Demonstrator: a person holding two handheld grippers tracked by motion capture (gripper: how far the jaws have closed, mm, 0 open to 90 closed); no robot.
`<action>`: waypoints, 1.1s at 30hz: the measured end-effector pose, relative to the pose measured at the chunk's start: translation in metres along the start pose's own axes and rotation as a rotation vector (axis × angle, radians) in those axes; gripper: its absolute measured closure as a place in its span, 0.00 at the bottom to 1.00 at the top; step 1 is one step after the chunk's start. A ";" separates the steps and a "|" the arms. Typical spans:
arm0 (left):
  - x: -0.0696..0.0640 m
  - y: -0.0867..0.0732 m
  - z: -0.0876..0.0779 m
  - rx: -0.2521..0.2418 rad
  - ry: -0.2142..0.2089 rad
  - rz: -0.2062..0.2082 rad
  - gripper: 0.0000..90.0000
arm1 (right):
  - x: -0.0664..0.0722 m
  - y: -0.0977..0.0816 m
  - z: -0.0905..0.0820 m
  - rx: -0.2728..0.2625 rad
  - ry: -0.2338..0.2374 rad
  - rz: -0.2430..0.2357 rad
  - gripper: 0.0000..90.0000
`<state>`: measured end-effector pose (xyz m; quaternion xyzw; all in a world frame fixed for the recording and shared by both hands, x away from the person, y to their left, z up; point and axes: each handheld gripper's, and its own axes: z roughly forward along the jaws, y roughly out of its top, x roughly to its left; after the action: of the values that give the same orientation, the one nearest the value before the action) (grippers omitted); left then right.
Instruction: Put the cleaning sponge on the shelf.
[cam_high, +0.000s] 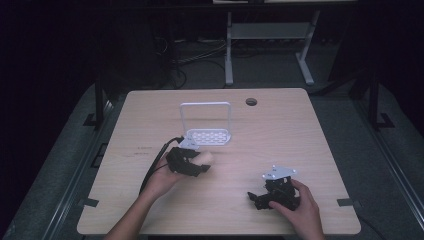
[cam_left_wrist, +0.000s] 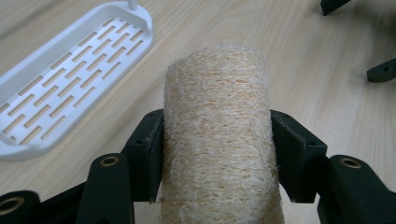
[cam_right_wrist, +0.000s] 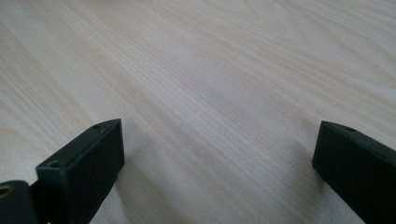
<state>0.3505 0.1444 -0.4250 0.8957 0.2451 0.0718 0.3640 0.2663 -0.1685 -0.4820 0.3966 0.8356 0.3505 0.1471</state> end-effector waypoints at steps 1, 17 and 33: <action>0.001 0.001 0.000 0.002 0.000 0.002 0.46 | 0.000 0.000 0.000 0.000 0.000 0.000 0.02; 0.017 0.018 0.002 -0.013 0.017 -0.005 0.46 | 0.000 0.000 0.000 0.000 0.000 0.000 0.02; 0.031 0.030 0.014 -0.017 0.033 -0.023 0.46 | 0.000 0.000 0.000 0.000 0.000 0.000 0.02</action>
<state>0.3939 0.1326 -0.4159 0.8883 0.2610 0.0845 0.3683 0.2663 -0.1685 -0.4820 0.3965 0.8356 0.3506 0.1470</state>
